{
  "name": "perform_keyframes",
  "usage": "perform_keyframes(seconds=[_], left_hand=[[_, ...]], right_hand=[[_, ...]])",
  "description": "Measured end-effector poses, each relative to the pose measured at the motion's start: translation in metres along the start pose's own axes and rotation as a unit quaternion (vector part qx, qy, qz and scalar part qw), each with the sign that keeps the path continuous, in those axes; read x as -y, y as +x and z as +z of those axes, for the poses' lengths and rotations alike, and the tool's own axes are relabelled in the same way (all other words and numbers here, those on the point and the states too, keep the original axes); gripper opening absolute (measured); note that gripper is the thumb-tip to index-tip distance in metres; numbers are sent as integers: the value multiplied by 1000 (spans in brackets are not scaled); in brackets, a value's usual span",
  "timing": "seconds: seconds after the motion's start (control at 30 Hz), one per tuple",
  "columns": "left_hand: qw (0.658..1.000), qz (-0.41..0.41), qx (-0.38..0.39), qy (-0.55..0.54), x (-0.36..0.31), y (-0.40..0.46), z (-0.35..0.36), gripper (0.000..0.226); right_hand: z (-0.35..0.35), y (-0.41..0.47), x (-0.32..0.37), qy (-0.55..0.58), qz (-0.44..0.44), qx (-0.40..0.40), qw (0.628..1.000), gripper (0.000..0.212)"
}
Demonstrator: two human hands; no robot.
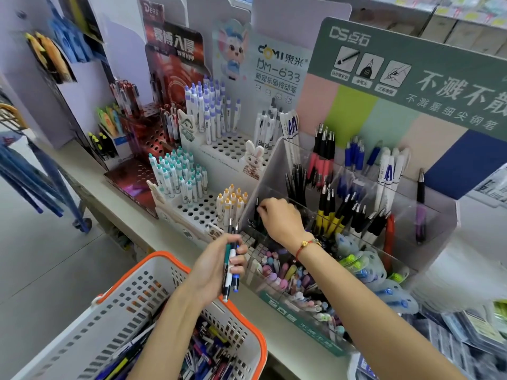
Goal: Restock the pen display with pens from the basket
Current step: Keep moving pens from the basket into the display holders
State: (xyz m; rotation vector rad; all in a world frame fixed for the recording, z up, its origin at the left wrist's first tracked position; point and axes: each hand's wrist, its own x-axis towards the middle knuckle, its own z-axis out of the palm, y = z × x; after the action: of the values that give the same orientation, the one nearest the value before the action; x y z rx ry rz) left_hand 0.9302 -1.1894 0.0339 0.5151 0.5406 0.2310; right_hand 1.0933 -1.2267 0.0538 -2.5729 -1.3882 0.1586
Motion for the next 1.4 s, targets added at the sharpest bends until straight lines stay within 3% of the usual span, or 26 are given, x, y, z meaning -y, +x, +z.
perform_keyframes(seconds=[0.1,0.17,0.2,0.33,0.4,0.5,0.6,0.67,0.73,0.8,0.9,1.0,1.1,1.23,1.3,1.4], left_hand=[[998,-28,11,47,1,-2,-3,14],[997,-32,16,64,0,-2,-3,12],[996,-34,21,84,-1,-2,-2,13],[982,-68,61,167,-7,-4,6,12],[978,-69,75,183,-9,-3,9,12],[976,-65,82,190,-11,-2,10,13],[978,-66,68,185,-12,0,4,24],[989,-54,29,132,-10,4,-5,28],[998,-35,-14,53,-9,9,-12,26],[999,-22,-27,2,-10,11,-13,26],[1000,-6,-11,-15,-11,9,-7,31],[1000,6,8,-22,-12,5,-2,35],[1000,8,6,12,-14,2,0,33],[998,13,6,55,-16,0,1,32],[997,9,22,77,-16,1,6,32],[987,6,57,147,-11,3,23,31]], right_hand=[[-13,-8,6,-21,-15,-57,998,25],[-20,-19,10,29,-25,-104,994,30],[-23,-23,12,64,-25,-80,994,33],[-37,-30,10,191,-12,136,972,36],[-44,-32,7,249,-17,143,958,29],[-47,-36,2,361,17,42,931,25],[-54,-37,-6,424,68,-183,884,22],[-59,-39,-13,373,35,-305,875,19],[-56,-40,-16,257,-26,-341,904,18],[-44,-36,-17,157,-69,-293,940,18],[-23,-24,-16,49,-55,-152,986,24],[-9,-14,-9,-4,-38,-46,998,28],[-5,-4,-1,-16,-26,-4,1000,27],[-25,-12,1,21,0,-4,1000,27],[-36,-26,0,100,30,-30,994,29],[-48,-47,-10,243,63,37,967,35]])
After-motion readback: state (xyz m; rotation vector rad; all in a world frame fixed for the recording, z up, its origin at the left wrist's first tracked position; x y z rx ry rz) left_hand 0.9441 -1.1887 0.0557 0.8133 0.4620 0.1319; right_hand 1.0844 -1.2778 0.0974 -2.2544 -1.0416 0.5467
